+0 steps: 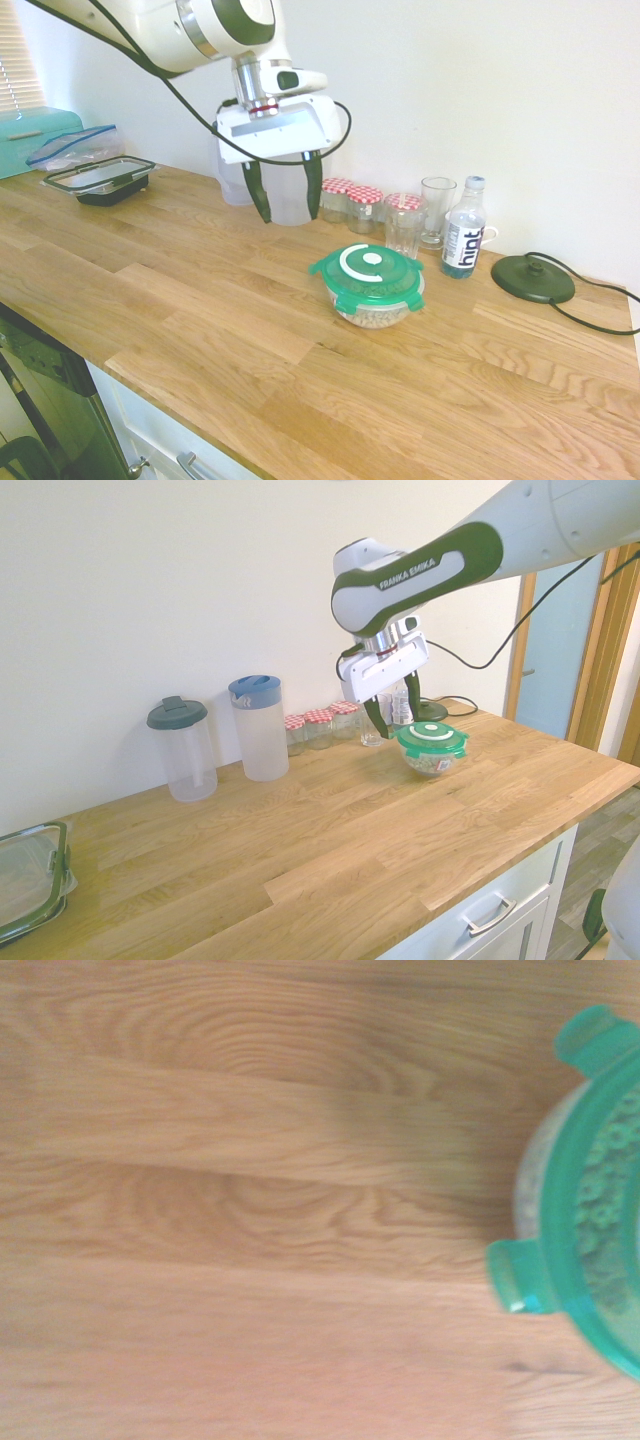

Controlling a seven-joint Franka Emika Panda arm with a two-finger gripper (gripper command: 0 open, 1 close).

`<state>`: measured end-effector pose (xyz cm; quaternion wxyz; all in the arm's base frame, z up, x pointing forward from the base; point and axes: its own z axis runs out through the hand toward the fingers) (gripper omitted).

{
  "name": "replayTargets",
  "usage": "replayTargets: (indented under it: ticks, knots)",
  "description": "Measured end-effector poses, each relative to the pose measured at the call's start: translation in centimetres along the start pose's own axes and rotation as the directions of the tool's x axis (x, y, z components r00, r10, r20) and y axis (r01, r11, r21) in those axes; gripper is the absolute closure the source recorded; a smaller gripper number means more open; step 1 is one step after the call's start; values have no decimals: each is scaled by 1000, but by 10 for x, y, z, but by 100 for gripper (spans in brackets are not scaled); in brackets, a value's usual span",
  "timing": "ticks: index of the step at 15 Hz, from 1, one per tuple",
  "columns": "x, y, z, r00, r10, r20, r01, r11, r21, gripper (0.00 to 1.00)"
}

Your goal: Cover the lid of food container

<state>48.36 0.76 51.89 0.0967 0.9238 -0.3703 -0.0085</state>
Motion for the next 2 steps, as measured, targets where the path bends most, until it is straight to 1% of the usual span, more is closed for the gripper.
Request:
replayTargets:
  ticks: [2]
  knots:
    - [-29,15,-13,997,-33,66,25,993,117,0]
